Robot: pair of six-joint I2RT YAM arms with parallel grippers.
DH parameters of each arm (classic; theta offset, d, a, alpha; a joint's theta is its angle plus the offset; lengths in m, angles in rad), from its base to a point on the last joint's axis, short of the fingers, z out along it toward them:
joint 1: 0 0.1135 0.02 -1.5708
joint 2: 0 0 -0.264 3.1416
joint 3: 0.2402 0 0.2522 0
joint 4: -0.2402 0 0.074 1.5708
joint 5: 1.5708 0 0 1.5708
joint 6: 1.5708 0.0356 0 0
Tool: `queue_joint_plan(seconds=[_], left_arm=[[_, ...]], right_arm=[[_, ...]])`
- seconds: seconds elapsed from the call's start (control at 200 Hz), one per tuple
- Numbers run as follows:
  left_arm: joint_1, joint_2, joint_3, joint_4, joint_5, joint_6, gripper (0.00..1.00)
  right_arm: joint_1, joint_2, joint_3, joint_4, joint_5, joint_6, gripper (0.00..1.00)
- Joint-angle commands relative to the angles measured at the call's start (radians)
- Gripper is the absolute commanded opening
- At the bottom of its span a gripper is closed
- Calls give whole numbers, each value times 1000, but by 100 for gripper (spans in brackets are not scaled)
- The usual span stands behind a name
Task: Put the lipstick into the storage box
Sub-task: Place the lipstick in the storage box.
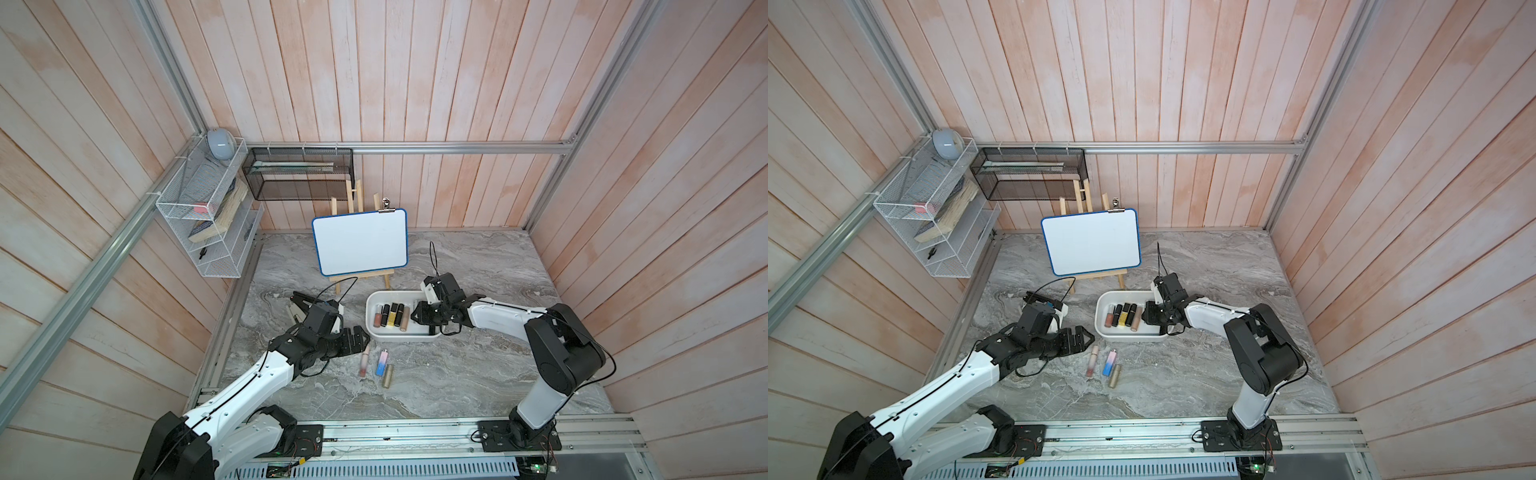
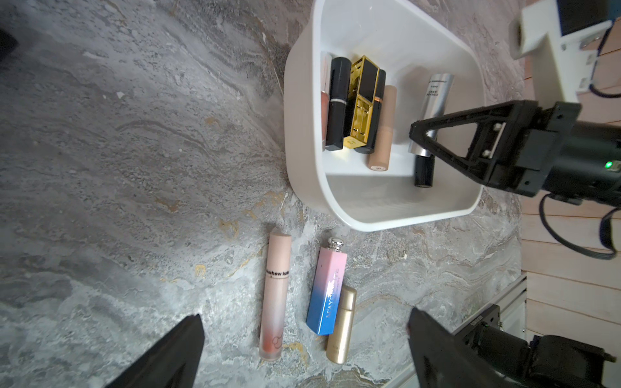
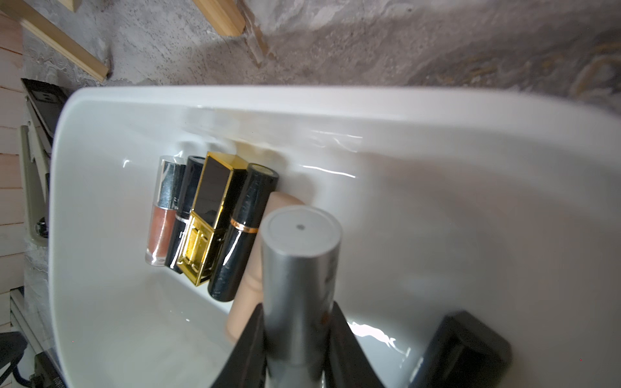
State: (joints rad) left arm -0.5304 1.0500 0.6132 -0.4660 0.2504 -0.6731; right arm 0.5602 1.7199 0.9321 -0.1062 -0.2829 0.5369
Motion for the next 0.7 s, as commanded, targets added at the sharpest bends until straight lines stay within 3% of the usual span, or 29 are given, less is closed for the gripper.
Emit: queue_joint_plan(seconds=[0.0, 0.09, 0.48, 0.695], left_arm=[[-4, 9, -13, -12, -19, 14, 100], [-7, 10, -9, -16, -22, 14, 100], [-21, 5, -15, -26, -28, 6, 100], [-60, 37, -6, -74, -123, -12, 100]], right_arm=[[-7, 12, 3, -19, -13, -8, 31], [-7, 7, 5, -24, -12, -8, 36], [-7, -62, 7, -50, -7, -3, 39], [-4, -189, 18, -95, 4, 1, 40]])
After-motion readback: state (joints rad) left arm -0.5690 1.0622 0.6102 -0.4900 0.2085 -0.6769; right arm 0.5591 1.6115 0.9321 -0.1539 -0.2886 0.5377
